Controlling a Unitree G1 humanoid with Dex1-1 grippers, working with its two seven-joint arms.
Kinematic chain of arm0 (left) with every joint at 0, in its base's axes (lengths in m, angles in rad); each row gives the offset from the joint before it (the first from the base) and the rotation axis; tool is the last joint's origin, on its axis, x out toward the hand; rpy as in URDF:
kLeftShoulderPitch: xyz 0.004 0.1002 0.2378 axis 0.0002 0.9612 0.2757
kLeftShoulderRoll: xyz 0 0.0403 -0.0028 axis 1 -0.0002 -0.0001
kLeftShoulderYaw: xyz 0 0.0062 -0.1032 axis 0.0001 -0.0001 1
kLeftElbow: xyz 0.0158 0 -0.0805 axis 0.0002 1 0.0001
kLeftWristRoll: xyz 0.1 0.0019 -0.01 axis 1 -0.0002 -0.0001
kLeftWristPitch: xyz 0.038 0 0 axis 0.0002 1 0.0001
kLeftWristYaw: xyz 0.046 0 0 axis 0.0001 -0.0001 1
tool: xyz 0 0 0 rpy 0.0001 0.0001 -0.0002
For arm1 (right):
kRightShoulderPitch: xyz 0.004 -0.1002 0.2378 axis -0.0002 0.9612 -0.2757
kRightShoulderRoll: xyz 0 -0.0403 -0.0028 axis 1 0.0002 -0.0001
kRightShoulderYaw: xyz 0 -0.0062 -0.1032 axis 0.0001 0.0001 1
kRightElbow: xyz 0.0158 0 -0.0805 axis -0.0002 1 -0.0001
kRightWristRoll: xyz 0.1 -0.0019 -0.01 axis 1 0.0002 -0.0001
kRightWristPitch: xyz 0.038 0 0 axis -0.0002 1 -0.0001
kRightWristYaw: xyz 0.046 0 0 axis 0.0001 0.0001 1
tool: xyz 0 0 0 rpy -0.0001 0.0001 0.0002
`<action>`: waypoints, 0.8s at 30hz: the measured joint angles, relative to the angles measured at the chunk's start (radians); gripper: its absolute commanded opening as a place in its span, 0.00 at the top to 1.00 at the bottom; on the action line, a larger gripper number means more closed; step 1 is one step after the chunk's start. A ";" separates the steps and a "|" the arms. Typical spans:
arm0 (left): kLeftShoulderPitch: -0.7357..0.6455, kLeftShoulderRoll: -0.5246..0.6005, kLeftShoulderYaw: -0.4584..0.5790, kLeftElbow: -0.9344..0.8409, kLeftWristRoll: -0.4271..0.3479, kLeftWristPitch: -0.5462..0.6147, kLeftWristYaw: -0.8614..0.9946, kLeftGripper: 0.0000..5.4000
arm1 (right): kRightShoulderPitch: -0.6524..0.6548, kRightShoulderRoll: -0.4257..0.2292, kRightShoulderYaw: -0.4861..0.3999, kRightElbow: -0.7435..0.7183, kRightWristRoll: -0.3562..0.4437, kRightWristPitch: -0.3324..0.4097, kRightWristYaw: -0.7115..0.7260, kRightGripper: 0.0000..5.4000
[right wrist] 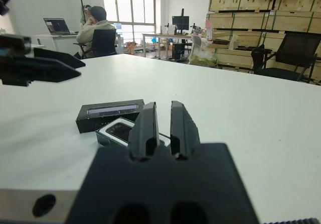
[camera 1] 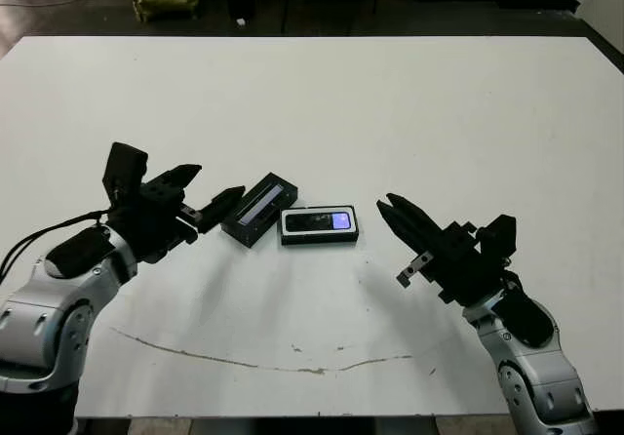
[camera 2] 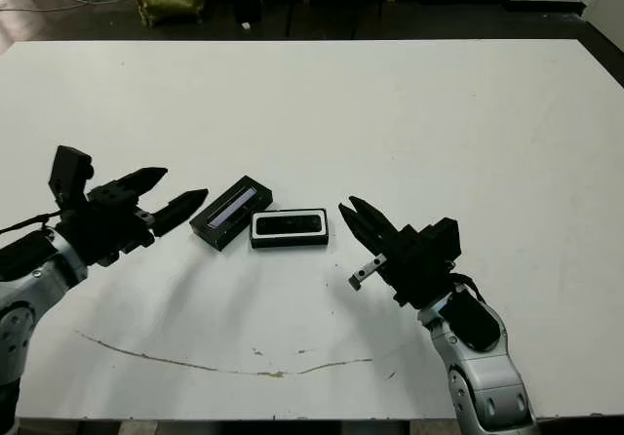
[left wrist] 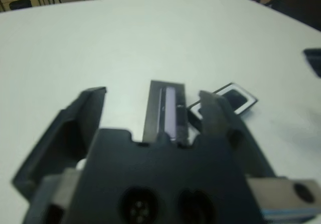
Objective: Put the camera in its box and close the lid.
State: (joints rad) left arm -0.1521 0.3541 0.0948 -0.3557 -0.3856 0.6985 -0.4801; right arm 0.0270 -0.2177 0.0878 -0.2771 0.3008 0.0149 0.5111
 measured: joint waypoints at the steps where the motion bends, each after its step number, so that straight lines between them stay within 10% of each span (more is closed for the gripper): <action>1: 0.000 0.000 -0.005 0.014 -0.001 -0.003 0.000 0.04 | 0.000 0.000 0.000 0.002 0.000 -0.007 0.001 1.00; 24: -0.004 0.005 -0.101 0.202 0.051 -0.145 -0.069 0.00 | 0.002 0.000 0.012 0.005 -0.014 -0.015 -0.003 1.00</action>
State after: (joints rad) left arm -0.1561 0.3596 -0.0063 -0.1536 -0.3342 0.5533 -0.5487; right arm 0.0293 -0.2178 0.0997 -0.2720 0.2864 -0.0006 0.5086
